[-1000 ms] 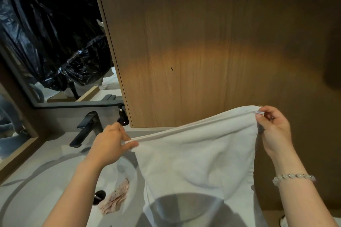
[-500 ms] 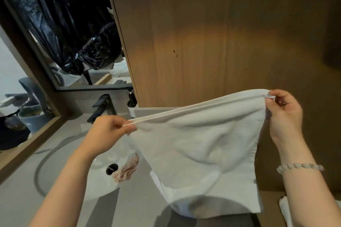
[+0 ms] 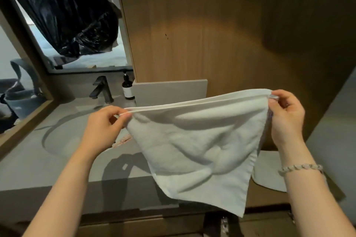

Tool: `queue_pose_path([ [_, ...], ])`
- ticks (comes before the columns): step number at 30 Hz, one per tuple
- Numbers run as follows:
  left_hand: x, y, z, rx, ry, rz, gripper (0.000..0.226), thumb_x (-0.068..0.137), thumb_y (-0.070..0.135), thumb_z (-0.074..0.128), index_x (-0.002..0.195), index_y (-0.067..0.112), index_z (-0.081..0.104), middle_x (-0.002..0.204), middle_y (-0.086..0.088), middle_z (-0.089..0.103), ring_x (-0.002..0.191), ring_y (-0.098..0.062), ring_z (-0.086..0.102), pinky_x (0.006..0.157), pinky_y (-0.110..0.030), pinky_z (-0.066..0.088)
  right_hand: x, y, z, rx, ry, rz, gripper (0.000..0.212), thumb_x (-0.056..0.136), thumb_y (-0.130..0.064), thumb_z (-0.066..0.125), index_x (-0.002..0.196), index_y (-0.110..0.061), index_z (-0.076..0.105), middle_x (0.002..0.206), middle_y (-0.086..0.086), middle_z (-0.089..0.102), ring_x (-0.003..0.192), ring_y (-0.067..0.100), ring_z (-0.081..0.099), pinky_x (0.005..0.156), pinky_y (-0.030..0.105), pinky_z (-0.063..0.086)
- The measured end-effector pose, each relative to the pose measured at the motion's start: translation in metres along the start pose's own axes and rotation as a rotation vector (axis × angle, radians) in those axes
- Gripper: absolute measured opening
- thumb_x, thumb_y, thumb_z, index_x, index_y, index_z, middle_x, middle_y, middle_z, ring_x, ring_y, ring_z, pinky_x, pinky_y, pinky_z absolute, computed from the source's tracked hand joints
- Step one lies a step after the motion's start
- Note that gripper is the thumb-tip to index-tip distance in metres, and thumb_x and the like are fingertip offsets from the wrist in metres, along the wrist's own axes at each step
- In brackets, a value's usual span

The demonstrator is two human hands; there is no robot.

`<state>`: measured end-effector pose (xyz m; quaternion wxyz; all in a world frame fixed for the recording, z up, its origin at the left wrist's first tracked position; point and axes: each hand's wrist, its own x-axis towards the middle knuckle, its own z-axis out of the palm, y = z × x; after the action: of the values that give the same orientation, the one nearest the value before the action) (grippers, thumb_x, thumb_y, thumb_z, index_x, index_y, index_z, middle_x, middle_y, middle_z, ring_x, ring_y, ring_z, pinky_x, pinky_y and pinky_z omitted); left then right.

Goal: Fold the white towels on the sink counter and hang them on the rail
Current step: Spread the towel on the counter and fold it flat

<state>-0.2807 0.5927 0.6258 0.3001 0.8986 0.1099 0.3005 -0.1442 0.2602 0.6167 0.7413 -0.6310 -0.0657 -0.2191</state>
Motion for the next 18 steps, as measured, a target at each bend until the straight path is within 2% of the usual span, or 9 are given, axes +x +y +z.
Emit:
queue_pose_path([
  [2, -0.016, 0.01, -0.007, 0.019, -0.016, 0.017, 0.015, 0.093, 0.023, 0.054, 0.087, 0.015, 0.066, 0.082, 0.004, 0.061, 0.067, -0.005, 0.055, 0.058, -0.01, 0.039, -0.019, -0.008, -0.016, -0.016, 0.023, 0.007, 0.029, 0.091, -0.001, 0.053, 0.084, -0.029, 0.058, 0.089, -0.01, 0.058, 0.081, 0.002, 0.056, 0.061, 0.006, 0.047],
  [6, -0.033, 0.029, -0.017, 0.042, -0.006, 0.035, 0.018, 0.097, 0.021, 0.046, 0.087, 0.015, 0.06, 0.083, 0.01, 0.054, 0.075, -0.003, 0.049, 0.061, -0.009, 0.036, -0.042, -0.013, -0.039, -0.01, 0.048, 0.07, 0.028, 0.091, -0.001, 0.054, 0.086, -0.028, 0.059, 0.089, -0.007, 0.059, 0.08, 0.004, 0.057, 0.058, 0.009, 0.048],
  [10, -0.042, 0.032, -0.013, 0.058, -0.053, 0.01, 0.019, 0.098, 0.021, 0.043, 0.088, 0.013, 0.058, 0.085, 0.008, 0.054, 0.078, -0.004, 0.049, 0.063, -0.012, 0.035, -0.046, -0.011, -0.045, 0.002, 0.059, 0.174, 0.019, 0.09, -0.001, 0.055, 0.099, -0.017, 0.06, 0.089, -0.009, 0.059, 0.08, 0.003, 0.057, 0.06, 0.013, 0.047],
  [12, -0.04, 0.027, -0.005, 0.084, -0.091, -0.042, 0.02, 0.098, 0.022, 0.042, 0.09, 0.013, 0.057, 0.086, 0.004, 0.055, 0.078, -0.005, 0.049, 0.065, -0.016, 0.036, -0.044, -0.005, -0.042, 0.005, 0.051, 0.209, 0.018, 0.09, -0.001, 0.055, 0.101, -0.014, 0.06, 0.089, -0.009, 0.059, 0.08, 0.003, 0.056, 0.062, 0.016, 0.045],
  [16, -0.023, 0.008, 0.019, 0.12, -0.132, -0.211, 0.022, 0.099, 0.02, 0.041, 0.094, 0.009, 0.059, 0.093, -0.007, 0.06, 0.081, -0.02, 0.052, 0.066, -0.029, 0.036, -0.032, 0.016, -0.029, -0.032, -0.021, 0.254, 0.017, 0.088, 0.003, 0.055, 0.096, -0.01, 0.062, 0.085, -0.003, 0.061, 0.078, 0.008, 0.057, 0.06, 0.019, 0.043],
  [18, -0.012, -0.001, 0.031, 0.145, -0.149, -0.286, 0.024, 0.099, 0.02, 0.04, 0.097, 0.006, 0.059, 0.097, -0.009, 0.06, 0.084, -0.022, 0.051, 0.071, -0.03, 0.034, -0.022, 0.033, -0.022, -0.072, -0.062, 0.282, 0.017, 0.087, 0.002, 0.057, 0.095, -0.011, 0.064, 0.086, 0.0, 0.063, 0.079, 0.013, 0.058, 0.059, 0.021, 0.043],
])
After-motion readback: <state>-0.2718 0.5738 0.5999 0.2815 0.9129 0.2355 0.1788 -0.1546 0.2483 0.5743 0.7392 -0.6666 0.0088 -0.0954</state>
